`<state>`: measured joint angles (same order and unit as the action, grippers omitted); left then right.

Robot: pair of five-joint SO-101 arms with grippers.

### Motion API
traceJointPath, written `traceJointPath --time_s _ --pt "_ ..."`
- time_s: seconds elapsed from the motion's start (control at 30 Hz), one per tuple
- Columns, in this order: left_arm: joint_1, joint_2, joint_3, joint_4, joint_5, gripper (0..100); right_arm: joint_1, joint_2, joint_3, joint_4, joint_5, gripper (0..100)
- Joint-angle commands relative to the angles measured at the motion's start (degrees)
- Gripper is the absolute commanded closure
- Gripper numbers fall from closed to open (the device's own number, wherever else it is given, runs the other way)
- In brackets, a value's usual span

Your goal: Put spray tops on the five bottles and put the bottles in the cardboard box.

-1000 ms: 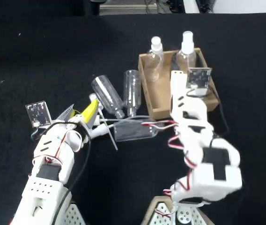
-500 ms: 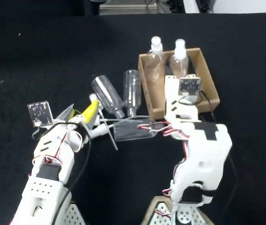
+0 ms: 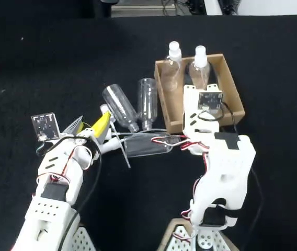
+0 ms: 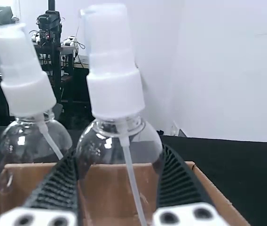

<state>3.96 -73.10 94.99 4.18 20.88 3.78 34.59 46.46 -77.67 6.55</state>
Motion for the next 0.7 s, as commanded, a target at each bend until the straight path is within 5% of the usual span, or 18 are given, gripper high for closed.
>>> traceJointPath --time_s 0.0,0.27,0.67 --pt "1.5 -0.9 -1.0 -1.3 -0.5 73 0.1 -1.0 -1.7 -2.1 0.2 98.7" --pt "1.5 -0.9 -1.0 -1.3 -0.5 73 3.5 -18.2 3.9 0.7 0.1 98.7" --pt "1.5 -0.9 -1.0 -1.3 -0.5 73 20.4 -48.4 3.5 43.0 0.2 98.7"
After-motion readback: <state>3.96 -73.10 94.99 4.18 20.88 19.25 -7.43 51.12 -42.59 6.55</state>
